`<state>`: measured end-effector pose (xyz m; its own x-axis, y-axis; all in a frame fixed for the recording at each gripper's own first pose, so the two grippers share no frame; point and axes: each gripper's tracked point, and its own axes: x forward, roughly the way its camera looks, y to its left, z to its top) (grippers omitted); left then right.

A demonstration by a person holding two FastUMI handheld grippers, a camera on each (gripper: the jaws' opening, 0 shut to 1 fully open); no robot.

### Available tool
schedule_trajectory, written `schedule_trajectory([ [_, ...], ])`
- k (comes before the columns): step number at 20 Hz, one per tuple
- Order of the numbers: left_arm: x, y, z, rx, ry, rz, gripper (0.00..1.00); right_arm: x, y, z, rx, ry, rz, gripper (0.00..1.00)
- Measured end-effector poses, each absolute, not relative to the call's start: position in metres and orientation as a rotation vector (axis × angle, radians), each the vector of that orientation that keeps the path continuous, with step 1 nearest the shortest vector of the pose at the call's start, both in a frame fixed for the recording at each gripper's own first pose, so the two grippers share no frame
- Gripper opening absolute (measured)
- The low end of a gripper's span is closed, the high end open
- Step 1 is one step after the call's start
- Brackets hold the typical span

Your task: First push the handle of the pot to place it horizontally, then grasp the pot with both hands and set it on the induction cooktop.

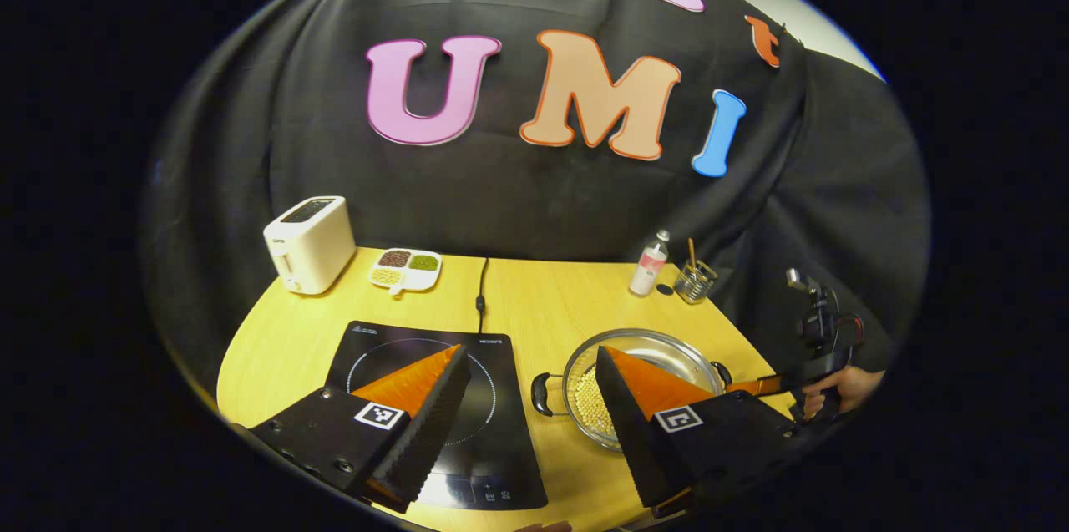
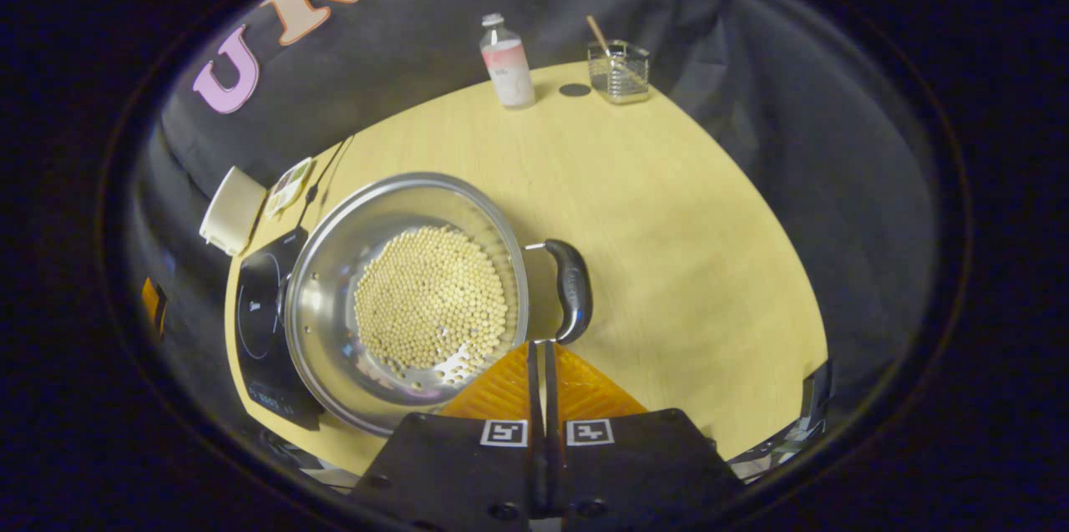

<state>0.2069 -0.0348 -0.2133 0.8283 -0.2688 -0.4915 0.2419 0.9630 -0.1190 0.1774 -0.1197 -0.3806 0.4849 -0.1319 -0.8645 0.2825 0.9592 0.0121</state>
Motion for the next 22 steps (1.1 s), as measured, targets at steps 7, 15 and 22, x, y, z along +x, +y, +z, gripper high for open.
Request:
schedule_trajectory([
  [7, 0.221, -0.054, -0.260, -0.062, 0.659, -0.413, 0.94, 0.184, -0.115, -0.352, 0.098, 0.961, -0.300, 0.35],
  [15, 0.227, -0.072, -0.315, -0.085, 0.823, -0.384, 0.94, 0.199, -0.130, -0.378, 0.036, 1.026, -0.283, 0.77],
  [22, 0.231, -0.085, -0.365, -0.023, 0.959, -0.326, 0.94, 0.217, -0.140, -0.415, 0.064, 1.099, -0.239, 0.73],
])
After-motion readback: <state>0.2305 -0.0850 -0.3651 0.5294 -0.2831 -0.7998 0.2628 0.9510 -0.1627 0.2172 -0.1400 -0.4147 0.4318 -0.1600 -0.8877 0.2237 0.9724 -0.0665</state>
